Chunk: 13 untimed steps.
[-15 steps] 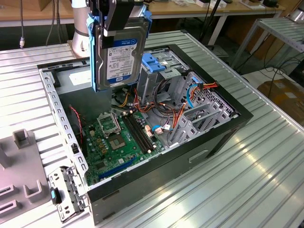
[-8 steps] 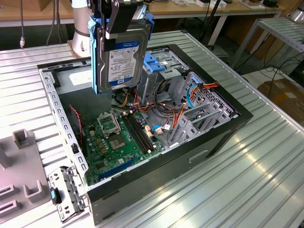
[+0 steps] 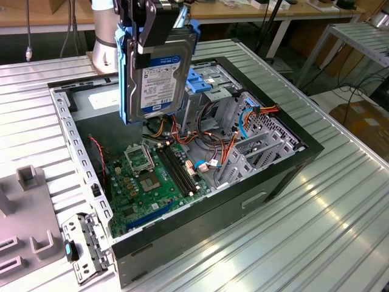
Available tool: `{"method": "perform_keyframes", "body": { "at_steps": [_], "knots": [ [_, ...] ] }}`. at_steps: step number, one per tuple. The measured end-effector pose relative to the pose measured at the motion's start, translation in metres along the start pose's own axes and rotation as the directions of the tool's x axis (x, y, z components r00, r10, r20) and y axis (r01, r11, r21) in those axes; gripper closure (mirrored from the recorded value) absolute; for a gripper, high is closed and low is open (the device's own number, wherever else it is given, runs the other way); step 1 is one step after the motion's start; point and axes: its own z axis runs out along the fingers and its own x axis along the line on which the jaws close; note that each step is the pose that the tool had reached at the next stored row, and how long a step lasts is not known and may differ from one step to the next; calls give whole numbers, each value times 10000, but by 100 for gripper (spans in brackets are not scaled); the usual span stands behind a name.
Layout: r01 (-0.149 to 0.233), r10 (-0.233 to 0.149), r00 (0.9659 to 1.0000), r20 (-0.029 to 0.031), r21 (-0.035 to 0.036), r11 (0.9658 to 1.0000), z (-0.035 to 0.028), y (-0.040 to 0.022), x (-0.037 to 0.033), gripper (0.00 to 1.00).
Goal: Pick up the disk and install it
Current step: 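Insert the disk into the insertion slot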
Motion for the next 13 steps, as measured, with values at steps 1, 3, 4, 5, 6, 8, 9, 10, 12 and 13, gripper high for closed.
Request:
{"method": "perform_keyframes", "body": {
  "at_steps": [1, 3, 4, 5, 6, 8, 9, 10, 12, 13],
  "knots": [
    [0, 0, 10000, -1, 0, 10000, 0, 0, 8, 63],
    [0, 0, 10000, -1, 0, 10000, 0, 0, 25, 63],
    [0, 0, 10000, -2, 0, 10000, 0, 0, 45, 63],
    [0, 0, 10000, -2, 0, 10000, 0, 0, 60, 63],
    [0, 0, 10000, -3, -1, 10000, 0, 0, 72, 63],
    [0, 0, 10000, -3, 0, 10000, 0, 0, 97, 63],
    [0, 0, 10000, -3, 0, 10000, 1, -1, 107, 63],
    [0, 0, 10000, -3, 0, 10000, 1, -1, 117, 63],
    [-2, 2, 10000, -3, 0, 10000, 1, 0, 131, 63],
    [-1, 1, 10000, -3, 0, 10000, 1, -1, 131, 63]
  ]
}}
